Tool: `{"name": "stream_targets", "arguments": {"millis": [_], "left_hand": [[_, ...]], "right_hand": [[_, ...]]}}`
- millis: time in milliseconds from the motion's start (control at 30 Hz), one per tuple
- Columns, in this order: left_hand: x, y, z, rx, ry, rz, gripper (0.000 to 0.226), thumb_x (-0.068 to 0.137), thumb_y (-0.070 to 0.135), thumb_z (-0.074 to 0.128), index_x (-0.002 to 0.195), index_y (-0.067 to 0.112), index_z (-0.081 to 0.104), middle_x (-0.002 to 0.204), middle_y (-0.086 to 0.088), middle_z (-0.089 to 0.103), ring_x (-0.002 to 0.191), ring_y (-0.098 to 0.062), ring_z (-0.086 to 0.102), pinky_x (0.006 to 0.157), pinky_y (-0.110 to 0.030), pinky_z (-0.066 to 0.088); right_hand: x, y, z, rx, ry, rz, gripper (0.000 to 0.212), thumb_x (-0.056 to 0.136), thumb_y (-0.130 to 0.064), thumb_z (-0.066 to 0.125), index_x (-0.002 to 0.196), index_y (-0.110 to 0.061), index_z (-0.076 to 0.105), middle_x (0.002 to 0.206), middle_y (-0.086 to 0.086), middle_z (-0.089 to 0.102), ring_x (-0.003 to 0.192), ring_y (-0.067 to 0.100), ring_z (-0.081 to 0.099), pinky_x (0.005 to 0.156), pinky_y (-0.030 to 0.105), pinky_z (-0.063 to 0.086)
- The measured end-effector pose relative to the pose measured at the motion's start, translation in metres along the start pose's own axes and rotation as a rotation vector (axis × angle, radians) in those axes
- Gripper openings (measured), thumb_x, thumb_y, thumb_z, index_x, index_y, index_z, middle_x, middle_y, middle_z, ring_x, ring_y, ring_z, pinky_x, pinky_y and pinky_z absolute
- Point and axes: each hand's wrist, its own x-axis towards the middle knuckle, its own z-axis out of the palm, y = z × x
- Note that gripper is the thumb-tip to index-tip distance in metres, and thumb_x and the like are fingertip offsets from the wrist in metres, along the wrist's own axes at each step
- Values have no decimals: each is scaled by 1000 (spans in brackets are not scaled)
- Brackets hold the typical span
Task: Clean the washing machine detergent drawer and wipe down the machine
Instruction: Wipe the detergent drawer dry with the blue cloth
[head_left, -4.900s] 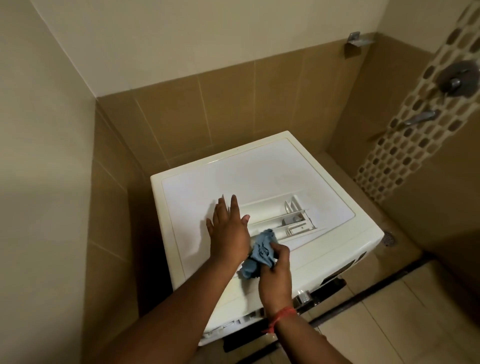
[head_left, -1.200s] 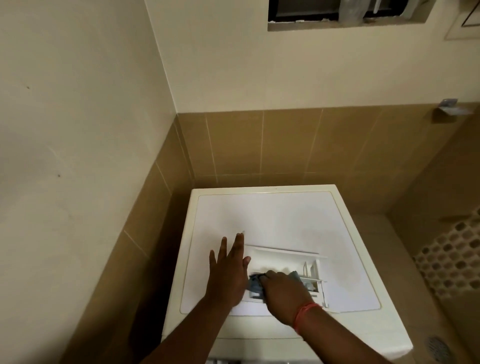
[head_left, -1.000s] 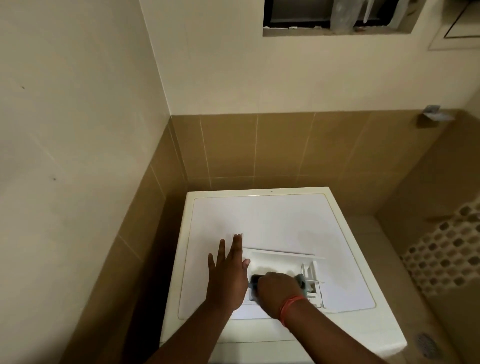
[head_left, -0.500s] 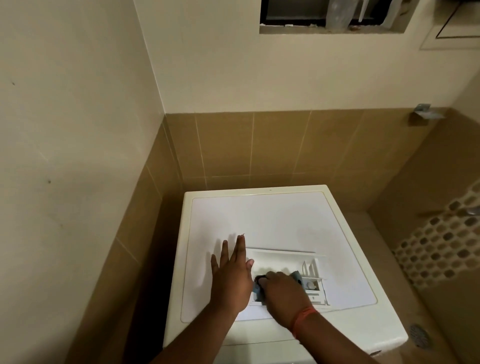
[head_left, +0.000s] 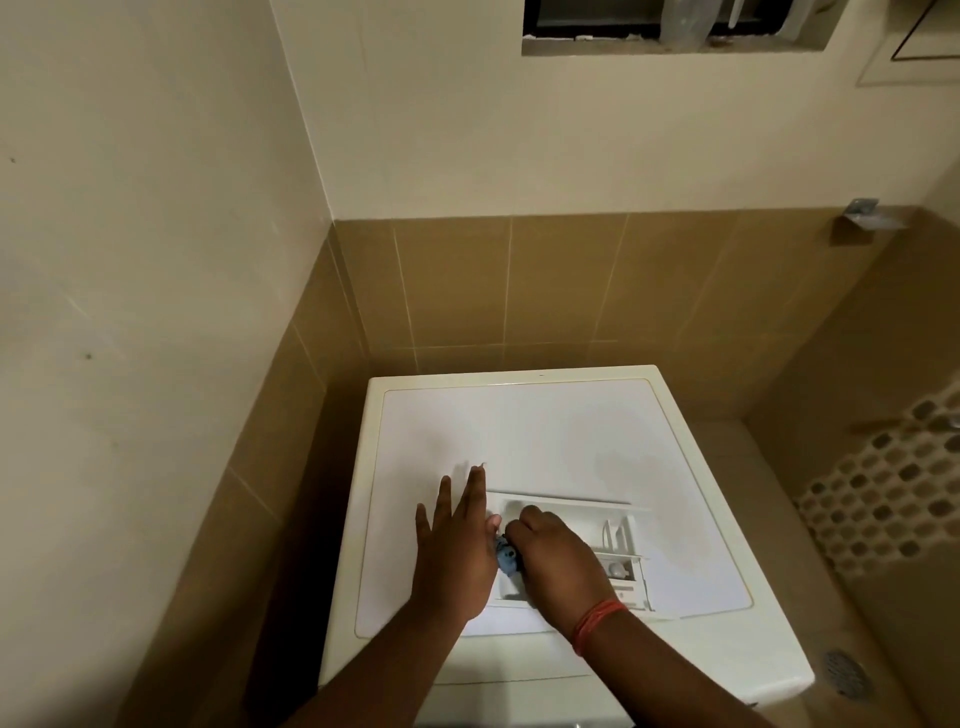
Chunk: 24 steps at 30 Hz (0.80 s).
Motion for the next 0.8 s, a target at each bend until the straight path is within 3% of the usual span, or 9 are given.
{"name": "stream_targets", "arguments": {"millis": [133,267,367,433,533,667,800], "left_hand": [[-2,0,-1,19,16,1,66,103,39,32,154,29,-10,164,5,2,151,-22,-1,121,-49,11],[-5,2,-4,29,18,37,66,104,34,37,155,26,-3,164,4,1,151,-24,-1,121,-51,13],[-3,2,-3,23,9,22,66,104,34,37,155,27,-4,164,4,1,151,-24,-1,121,-51,11],[-1,1,-1,25,0,4,70,102,38,38,154,28,-8,164,4,1,151,-24,-1,121,-51,9],[1,0,0,40,-13,-11,72,102,39,39,154,27,-9,164,4,-1,150,-24,-3,121,-52,8],[-2,1,-3,57,7,-3,67,104,38,33,154,26,-10,164,3,-2,150,-24,-4,121,-51,9],[-4,1,-4,66,15,4,68,104,36,34,154,25,-10,164,1,-2,150,-25,-3,121,-51,10]], "right_hand": [[-1,19,-5,-131,-11,-13,36,57,-16,82,84,-18,58,77,0,59,67,19,60,49,25,44],[-1,49,-12,-140,-141,147,31,83,-29,60,109,-14,55,108,8,61,104,30,57,81,37,49],[8,35,-13,-84,-107,114,23,80,-39,57,91,-20,52,98,5,63,94,28,60,73,34,48],[17,13,-12,-22,-73,49,15,75,-34,56,82,-24,47,88,0,63,85,24,60,67,32,47],[26,1,-11,-39,-86,6,16,73,-27,56,89,-23,52,88,-2,64,86,23,61,70,33,49],[20,36,-19,-76,-225,162,29,78,-43,62,98,-23,54,105,2,65,100,25,60,80,31,47],[17,58,-29,-91,-366,278,28,78,-30,65,106,-25,59,115,-1,63,106,21,61,86,28,47]]}}
